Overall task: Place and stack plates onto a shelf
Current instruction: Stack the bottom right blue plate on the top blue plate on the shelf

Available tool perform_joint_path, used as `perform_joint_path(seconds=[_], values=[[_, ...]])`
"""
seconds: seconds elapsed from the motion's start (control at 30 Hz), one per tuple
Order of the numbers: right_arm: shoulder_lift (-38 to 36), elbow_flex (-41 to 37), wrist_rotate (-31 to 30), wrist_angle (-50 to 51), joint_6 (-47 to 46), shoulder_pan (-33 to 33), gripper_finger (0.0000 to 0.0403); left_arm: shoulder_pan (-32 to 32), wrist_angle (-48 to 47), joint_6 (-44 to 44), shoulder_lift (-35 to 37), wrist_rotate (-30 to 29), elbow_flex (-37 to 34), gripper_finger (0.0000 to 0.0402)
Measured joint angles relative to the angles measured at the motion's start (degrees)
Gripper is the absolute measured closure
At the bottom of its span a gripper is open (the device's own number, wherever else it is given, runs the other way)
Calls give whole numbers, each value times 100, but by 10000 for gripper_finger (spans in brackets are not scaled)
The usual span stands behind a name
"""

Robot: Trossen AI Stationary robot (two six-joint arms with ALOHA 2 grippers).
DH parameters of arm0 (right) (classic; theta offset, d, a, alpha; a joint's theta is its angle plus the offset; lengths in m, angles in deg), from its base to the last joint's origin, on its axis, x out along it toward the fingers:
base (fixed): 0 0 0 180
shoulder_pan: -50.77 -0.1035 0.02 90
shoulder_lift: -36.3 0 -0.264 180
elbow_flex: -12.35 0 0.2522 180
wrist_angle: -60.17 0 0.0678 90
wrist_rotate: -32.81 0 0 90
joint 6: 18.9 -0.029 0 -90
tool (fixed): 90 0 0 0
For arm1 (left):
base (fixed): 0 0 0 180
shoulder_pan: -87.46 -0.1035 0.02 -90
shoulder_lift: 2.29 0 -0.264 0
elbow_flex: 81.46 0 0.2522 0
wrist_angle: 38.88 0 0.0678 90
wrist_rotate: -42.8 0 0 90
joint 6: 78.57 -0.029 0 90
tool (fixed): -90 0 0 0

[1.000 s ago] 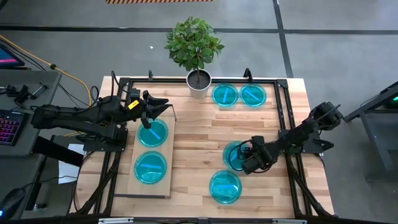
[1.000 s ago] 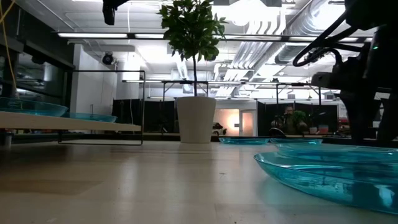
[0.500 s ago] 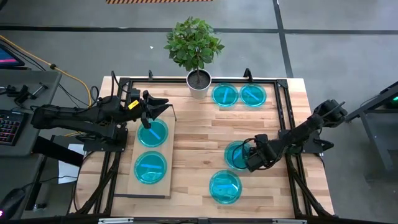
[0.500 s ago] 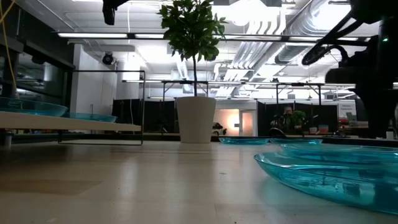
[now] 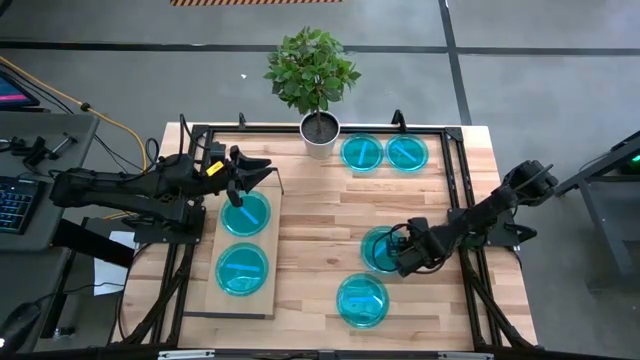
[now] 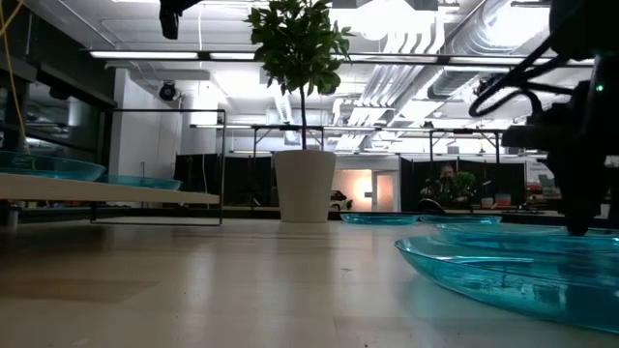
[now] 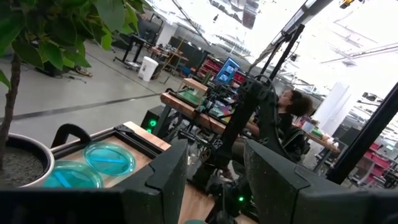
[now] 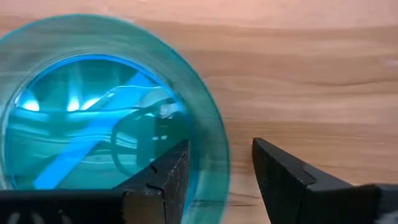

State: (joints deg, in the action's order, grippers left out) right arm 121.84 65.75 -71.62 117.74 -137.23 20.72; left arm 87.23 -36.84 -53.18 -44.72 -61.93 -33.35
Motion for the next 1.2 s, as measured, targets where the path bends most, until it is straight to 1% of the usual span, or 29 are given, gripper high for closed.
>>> perform_joint_path(seconds=[0.1, 0.37, 0.43, 0.53, 0.7, 0.73, 0.87, 1.0, 1.1, 1.2], values=[[-50, -102, -158, -380, 6, 0, 245, 2, 1, 1, 0, 58, 0, 255], [-48, -112, -201, -443, 29, -2, 245, 2, -10, 1, 0, 62, 0, 255], [-48, -112, -208, -456, 12, -1, 251, 0, -10, -1, 0, 62, 0, 255], [-46, -112, -208, -462, -7, -2, 283, 0, -12, -1, 0, 62, 0, 255], [-44, -114, -255, -476, -11, 0, 384, -2, -12, -3, 0, 62, 0, 255], [-44, -114, -323, -477, 3, 0, 392, -2, -12, -3, 0, 62, 0, 255], [-148, -114, -385, -513, -23, -2, 396, -2, -10, -1, 0, 62, 0, 255], [-590, -114, -832, -575, 150, -41, 401, -2, 92, -3, 0, 62, 0, 255], [-1054, -114, -1337, -626, 347, -114, 402, -2, 115, -3, 0, 62, 0, 255], [-1482, -114, -1617, -826, 689, -127, 403, -2, 172, -1, 0, 62, 0, 255]])
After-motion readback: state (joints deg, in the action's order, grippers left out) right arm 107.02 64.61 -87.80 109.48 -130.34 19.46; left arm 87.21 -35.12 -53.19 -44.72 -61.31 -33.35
